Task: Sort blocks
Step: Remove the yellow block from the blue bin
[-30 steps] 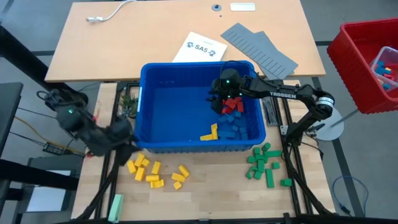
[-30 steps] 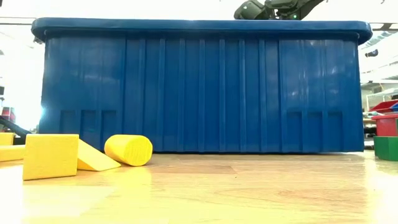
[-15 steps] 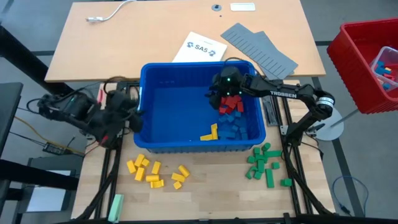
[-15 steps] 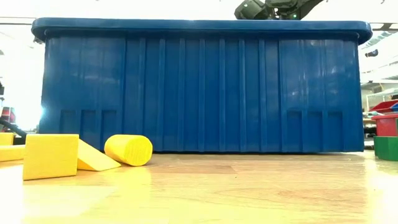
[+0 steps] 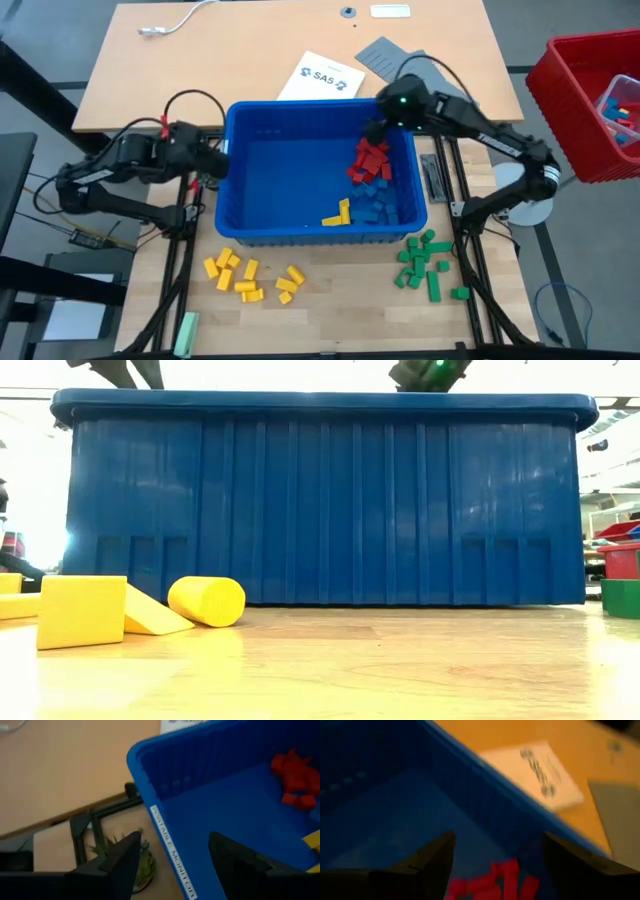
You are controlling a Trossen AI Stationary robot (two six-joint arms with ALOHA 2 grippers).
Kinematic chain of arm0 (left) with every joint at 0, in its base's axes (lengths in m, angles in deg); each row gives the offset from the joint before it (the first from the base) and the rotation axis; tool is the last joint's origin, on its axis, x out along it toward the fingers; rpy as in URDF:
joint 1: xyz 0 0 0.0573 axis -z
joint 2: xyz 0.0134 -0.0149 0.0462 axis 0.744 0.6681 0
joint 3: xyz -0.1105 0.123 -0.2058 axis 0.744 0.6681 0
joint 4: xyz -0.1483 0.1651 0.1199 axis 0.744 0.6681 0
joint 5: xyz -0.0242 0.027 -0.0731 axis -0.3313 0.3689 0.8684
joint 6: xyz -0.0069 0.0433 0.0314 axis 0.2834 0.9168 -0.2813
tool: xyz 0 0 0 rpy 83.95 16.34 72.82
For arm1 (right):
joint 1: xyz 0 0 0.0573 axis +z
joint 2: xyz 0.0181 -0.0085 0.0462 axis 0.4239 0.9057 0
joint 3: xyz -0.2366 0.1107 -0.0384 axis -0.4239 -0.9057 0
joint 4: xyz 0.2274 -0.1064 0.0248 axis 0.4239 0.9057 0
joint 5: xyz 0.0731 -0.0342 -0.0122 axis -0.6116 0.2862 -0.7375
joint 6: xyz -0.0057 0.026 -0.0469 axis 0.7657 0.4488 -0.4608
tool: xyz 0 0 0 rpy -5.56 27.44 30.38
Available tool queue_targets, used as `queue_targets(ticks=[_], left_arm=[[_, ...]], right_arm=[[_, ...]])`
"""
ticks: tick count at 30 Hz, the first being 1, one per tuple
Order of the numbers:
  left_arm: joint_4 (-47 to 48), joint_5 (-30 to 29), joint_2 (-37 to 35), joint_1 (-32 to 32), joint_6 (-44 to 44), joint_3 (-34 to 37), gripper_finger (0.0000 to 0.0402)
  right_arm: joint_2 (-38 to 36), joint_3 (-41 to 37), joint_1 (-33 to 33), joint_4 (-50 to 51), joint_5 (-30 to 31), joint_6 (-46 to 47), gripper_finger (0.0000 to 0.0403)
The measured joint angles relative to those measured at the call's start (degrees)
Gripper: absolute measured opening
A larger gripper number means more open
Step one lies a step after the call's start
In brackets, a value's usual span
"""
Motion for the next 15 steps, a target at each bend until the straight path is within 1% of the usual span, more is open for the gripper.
queue_targets(ticks=[3, 5, 7, 9, 10, 13, 15], left_arm=[[0.30, 3.00, 0.63, -2.68, 1.71, 0.04, 0.0243], [0.20, 4.73, 0.85, -3.20, 3.91, 0.77, 0.0243], [-0.01, 6.86, 0.89, -3.18, 7.08, 1.95, 0.0243], [-2.44, 9.79, 0.65, -2.63, 11.78, 3.12, 0.0243], [-4.94, 12.78, 0.30, -2.02, 14.90, 3.77, 0.0243], [-14.74, 24.84, -0.35, -0.59, 24.92, 5.92, 0.0243], [-20.79, 33.27, -0.18, 0.24, 30.70, 7.72, 0.0243]], right_arm=[[-2.03, 0.46, -0.99, 7.30, -0.54, 5.05, 0.0278], [-3.27, 0.50, -1.29, 12.59, -1.80, 6.92, 0.0274], [-4.38, 0.50, -1.23, 17.65, -6.75, 7.44, 0.0270], [-5.83, 0.50, -0.14, 20.49, -14.99, 4.62, 0.0265], [-6.64, 0.50, 0.84, 21.22, -19.03, 3.25, 0.0263], [-8.44, 0.50, 4.79, 21.60, -28.93, 0.07, 0.0257], [-8.83, 0.50, 7.93, 22.10, -32.43, -2.19, 0.0252]])
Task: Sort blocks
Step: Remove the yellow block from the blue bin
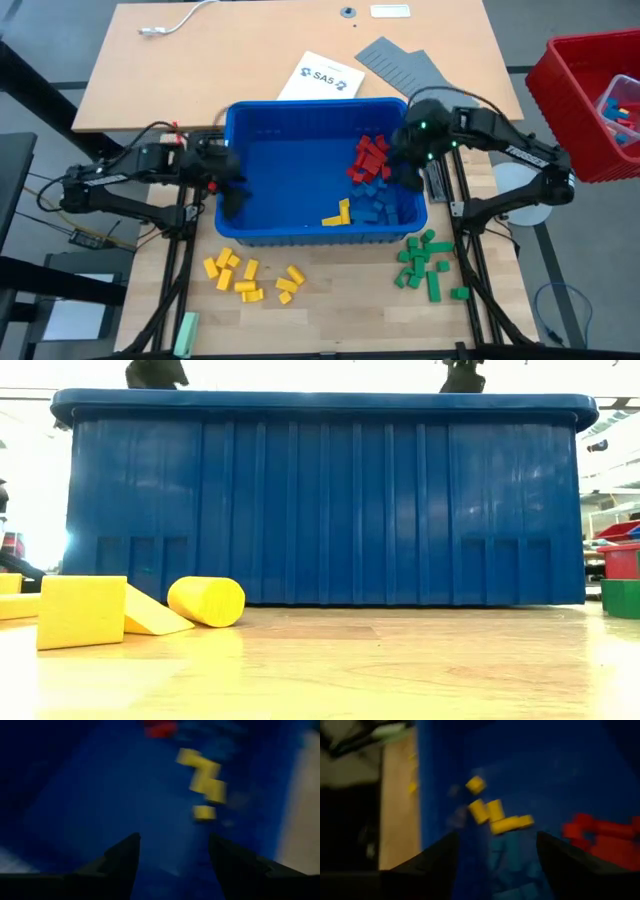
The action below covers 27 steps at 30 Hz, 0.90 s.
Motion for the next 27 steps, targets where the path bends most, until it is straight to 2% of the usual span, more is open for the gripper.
queue_targets(ticks=[2, 6, 12, 19, 27], left_arm=[[-4.40, 5.13, 0.65, 1.30, 4.16, 2.24, 0.0243], [-7.61, 10.40, 2.84, 3.96, 8.26, 6.73, 0.0243], [-10.76, 17.19, 5.74, 7.72, 8.10, 8.34, 0.0242], [-9.94, 16.36, 5.61, 10.18, 6.40, 5.54, 0.0242], [-9.73, 11.45, 10.44, 17.14, 4.22, 6.91, 0.0242]], right_arm=[[-0.09, -0.74, 3.96, 0.48, -0.64, -1.00, 0.0248], [0.93, -3.57, 11.65, 1.35, -0.48, -1.62, 0.0239], [1.46, -5.39, 20.43, -0.12, 6.28, 4.32, 0.0221], [1.58, -5.72, 26.52, -1.88, 11.89, 9.20, 0.0215], [1.86, -12.23, 30.95, -2.08, 14.19, 10.36, 0.0215]])
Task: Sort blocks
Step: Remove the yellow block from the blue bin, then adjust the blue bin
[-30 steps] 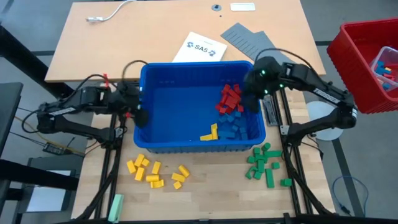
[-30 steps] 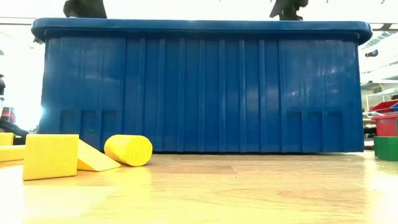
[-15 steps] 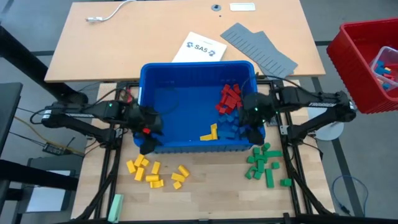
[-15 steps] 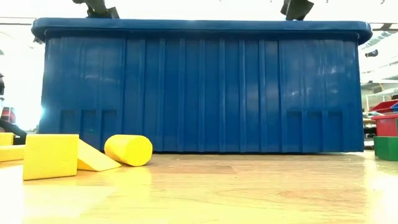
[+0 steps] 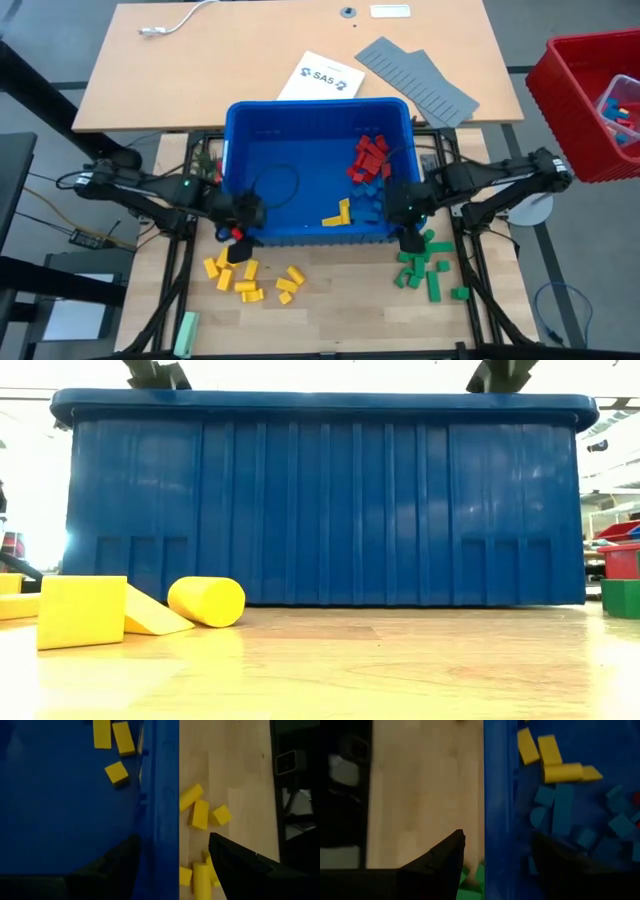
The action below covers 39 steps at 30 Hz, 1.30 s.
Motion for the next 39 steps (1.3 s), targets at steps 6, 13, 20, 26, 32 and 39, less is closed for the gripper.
queue_targets(ticks=[6, 13, 20, 26, 32, 39], left_arm=[[0.93, -6.13, 2.81, 3.02, -0.53, -0.05, 0.0242], [2.05, -9.64, 7.34, 2.91, -0.16, -0.03, 0.0224], [1.83, -10.23, 10.34, 2.97, 1.65, -0.17, 0.0078], [5.15, -9.45, 10.47, 2.71, 1.72, -4.06, 0.0077], [9.48, -6.71, 9.97, 1.88, 1.29, -9.37, 0.0077], [13.94, -6.73, 9.93, 0.19, 4.86, -16.60, 0.0077]], right_arm=[[-0.01, -4.67, 1.09, -1.32, 0.93, -2.13, 0.0212], [0.06, -8.84, 1.09, -4.00, 2.61, -2.63, 0.0209], [0.06, -9.65, 1.09, -4.24, 3.73, -2.95, 0.0110], [-0.21, -8.40, 1.24, -2.53, 5.13, -2.34, 0.0076], [0.15, -0.16, 0.73, 2.75, 2.84, -1.18, 0.0075], [0.03, 7.46, -2.16, 8.50, -0.84, 1.14, 0.0075]])
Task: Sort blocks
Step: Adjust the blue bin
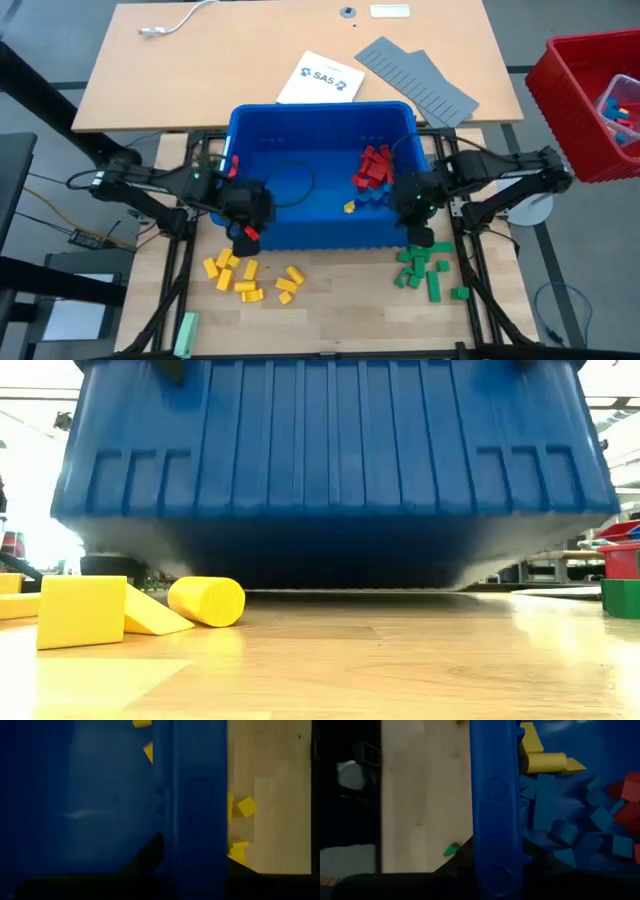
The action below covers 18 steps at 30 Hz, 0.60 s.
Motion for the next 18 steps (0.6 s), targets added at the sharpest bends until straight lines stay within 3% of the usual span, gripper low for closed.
queue_targets(ticks=[7, 18], left_arm=[[5.25, -0.22, 0.07, -2.53, 2.88, -6.70, 0.0076], [6.58, -0.03, 0.00, -3.90, 3.70, -9.75, 0.0076]], right_arm=[[-0.08, 4.29, -2.74, 1.17, -3.90, 1.29, 0.0075], [-0.03, 8.23, -5.91, 3.01, -6.68, 0.57, 0.0075]])
